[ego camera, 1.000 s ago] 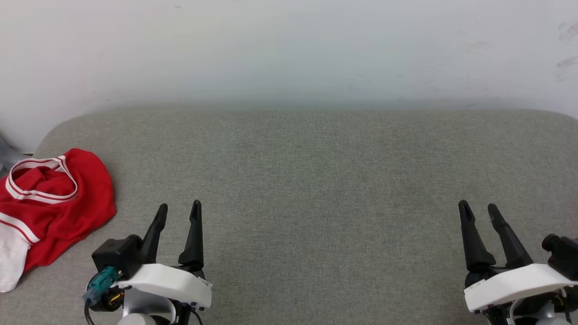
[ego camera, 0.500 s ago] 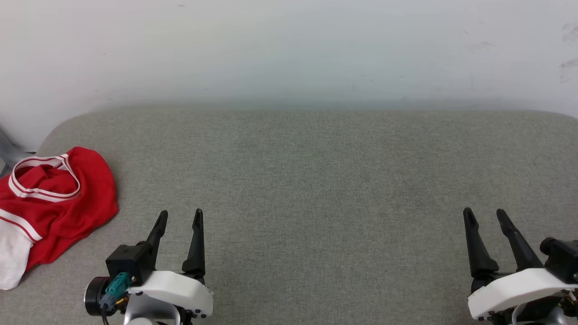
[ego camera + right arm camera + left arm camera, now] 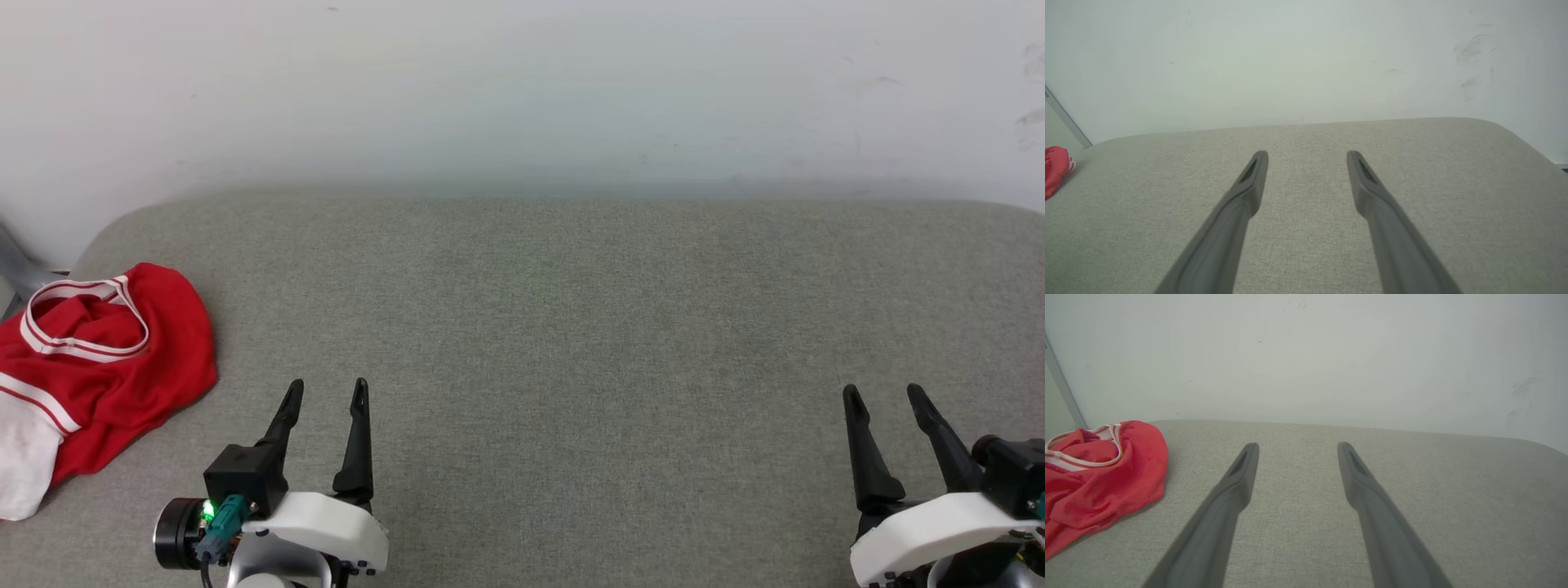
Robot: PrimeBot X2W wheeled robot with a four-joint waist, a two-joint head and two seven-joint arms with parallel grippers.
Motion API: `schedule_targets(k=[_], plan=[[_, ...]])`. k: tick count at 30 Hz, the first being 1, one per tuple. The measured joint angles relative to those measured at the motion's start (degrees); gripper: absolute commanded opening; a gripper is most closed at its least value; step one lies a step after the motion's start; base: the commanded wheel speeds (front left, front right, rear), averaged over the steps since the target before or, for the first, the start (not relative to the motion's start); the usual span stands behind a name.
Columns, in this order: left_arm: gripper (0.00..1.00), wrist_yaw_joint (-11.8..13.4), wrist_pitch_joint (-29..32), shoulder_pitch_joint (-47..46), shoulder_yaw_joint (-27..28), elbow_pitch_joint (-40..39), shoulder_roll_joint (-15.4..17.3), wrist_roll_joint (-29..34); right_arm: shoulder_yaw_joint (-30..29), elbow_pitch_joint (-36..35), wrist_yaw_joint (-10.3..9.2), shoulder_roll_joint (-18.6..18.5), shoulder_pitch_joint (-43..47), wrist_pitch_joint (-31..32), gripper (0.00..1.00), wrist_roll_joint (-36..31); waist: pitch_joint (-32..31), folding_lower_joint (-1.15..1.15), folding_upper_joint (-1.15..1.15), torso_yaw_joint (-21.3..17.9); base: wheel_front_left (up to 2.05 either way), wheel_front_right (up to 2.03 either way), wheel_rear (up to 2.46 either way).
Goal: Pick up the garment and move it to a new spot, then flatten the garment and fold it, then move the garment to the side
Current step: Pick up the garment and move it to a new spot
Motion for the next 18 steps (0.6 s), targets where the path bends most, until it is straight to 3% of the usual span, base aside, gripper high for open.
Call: schedule_targets(k=[18], plan=[[1.0, -1.08, -1.97, -1.3, 0.47, 3.42, -1.34, 3.38, -1.0, -0.87, 0.0, 0.0, 0.92, -0.43, 1.0, -4.52, 0.12, 0.0, 0.0, 1.0, 0.0, 0.0, 0.0]])
